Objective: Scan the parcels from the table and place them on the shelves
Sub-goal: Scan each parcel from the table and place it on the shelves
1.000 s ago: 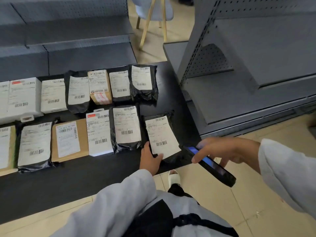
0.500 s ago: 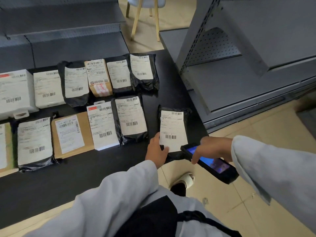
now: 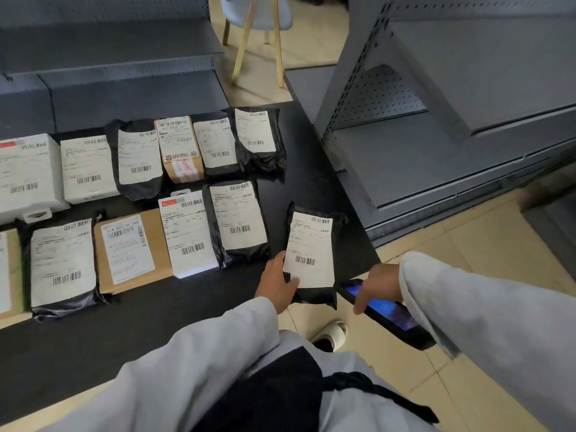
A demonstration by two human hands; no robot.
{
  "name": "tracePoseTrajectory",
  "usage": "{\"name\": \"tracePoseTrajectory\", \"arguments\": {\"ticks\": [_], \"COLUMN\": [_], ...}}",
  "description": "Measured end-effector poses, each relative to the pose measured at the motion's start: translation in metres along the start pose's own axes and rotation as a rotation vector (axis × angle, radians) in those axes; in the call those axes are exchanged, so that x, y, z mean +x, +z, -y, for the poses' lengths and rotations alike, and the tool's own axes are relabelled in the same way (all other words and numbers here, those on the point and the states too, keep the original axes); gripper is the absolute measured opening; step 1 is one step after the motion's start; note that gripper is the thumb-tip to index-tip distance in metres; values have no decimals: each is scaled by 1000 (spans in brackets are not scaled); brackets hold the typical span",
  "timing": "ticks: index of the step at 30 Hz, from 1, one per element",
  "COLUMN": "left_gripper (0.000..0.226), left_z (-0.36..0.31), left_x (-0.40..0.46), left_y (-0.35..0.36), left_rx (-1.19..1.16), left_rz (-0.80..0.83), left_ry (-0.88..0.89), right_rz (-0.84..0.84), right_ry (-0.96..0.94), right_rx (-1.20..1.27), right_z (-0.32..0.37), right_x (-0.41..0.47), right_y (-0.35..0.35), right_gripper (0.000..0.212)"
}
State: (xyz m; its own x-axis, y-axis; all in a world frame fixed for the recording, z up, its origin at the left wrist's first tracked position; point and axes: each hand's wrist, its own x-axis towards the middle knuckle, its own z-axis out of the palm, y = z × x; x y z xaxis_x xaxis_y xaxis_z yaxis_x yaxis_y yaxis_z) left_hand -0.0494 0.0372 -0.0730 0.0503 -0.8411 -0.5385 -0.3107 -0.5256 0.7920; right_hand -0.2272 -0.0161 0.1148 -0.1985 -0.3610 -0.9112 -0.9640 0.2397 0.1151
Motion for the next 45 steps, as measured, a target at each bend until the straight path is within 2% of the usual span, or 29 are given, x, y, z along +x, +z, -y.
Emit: {"name": "tracePoseTrajectory", "arguments": {"ticks": [7,11,14,17,20,23,26,30,33,35,38,39,43,45], "left_gripper": [58,59,60,60,59,58,58,59,56,48,31,28,31,34], "left_z": [2,2,3,6,9,11,11,8,1,-7,-17,-22,-50,-71], "left_x": [-6,-9,-12,-15,-17,-17,-16,-18,-23,-27,-30,-31,-35,-40], "left_y": [-4,-6,-8,-12,-16,-20,-25,-33,-37,-39,-44,-47,-58,-66], "left_rx": [-1,2,8,-7,-12,2,-7,-36,-65,-105,-136,-126,-122,-141], "left_rz": [-8,-8,-10,-2,13,32,51,73,88,99,133,132,118,102], "left_ry": [-3,-9,-16,-31,-39,-75,-105,-134,-169,-190,-210,-208,-132,-69], "right_rz": [-9,-56,-61,-61,-14,49,70,111,154,168,120,105,55,18], "right_ry": [28,-41,-86,-109,-112,-124,-147,-207,-262,-285,-290,-308,-411,-475], "right_rx": [10,99,254,455,748,1075,1242,1349,1418,1433,1412,1409,1423,1431], "right_z": [-4,-6,-9,-7,-3,5,11,13,8,7,7,8,1,-4], "right_x": [5,9,19,36,54,65,77,80,85,86,84,79,57,44], "right_y": [10,11,16,28,43,57,71,81,86,87,85,83,63,50], "right_gripper": [63,66,62,70,69,86,99,64,54,61,94,94,75,75]}}
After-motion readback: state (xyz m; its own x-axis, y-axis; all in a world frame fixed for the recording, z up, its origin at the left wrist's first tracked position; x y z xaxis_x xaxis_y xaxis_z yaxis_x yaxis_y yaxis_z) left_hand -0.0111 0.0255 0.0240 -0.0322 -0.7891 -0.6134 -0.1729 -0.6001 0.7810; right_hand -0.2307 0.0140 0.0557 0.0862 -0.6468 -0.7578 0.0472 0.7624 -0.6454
